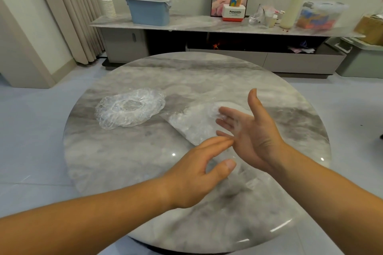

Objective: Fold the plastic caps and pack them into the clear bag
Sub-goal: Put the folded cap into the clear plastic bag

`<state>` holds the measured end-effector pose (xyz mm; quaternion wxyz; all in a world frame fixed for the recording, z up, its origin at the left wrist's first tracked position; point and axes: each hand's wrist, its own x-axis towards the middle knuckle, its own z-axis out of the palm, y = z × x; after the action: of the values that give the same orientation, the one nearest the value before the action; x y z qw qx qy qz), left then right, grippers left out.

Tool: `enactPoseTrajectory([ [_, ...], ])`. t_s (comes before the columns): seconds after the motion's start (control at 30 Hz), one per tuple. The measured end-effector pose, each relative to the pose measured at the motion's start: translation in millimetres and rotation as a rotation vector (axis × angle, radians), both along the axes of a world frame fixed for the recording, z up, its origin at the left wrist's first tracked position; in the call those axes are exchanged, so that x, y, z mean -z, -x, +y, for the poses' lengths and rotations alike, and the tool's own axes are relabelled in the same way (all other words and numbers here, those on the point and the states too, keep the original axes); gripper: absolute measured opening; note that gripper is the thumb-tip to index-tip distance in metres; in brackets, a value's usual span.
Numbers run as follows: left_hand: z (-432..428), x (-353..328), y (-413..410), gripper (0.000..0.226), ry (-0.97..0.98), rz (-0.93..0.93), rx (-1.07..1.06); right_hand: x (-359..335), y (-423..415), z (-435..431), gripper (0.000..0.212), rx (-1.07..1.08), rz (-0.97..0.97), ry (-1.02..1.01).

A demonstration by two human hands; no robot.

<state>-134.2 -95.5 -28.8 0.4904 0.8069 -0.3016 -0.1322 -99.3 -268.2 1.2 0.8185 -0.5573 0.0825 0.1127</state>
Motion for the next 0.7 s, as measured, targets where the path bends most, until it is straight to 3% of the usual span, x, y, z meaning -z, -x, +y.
enactPoseTrajectory([
  [0.17, 10, 3, 1, 0.071, -0.026, 0.016, 0.011, 3, -4, 5, 0.108, 0.001, 0.063, -0.057],
  [0.33, 17, 7, -6, 0.075, -0.097, -0.001, -0.013, 2, 6, 3, 0.067, 0.150, 0.024, -0.089],
  [0.43, 19, 9, -9, 0.075, -0.132, -0.029, 0.003, 2, 11, -4, 0.053, 0.211, 0.023, -0.120],
  [0.7, 18, 10, -10, 0.074, -0.176, -0.080, 0.020, -5, 11, -6, 0.057, 0.242, 0.015, -0.110],
])
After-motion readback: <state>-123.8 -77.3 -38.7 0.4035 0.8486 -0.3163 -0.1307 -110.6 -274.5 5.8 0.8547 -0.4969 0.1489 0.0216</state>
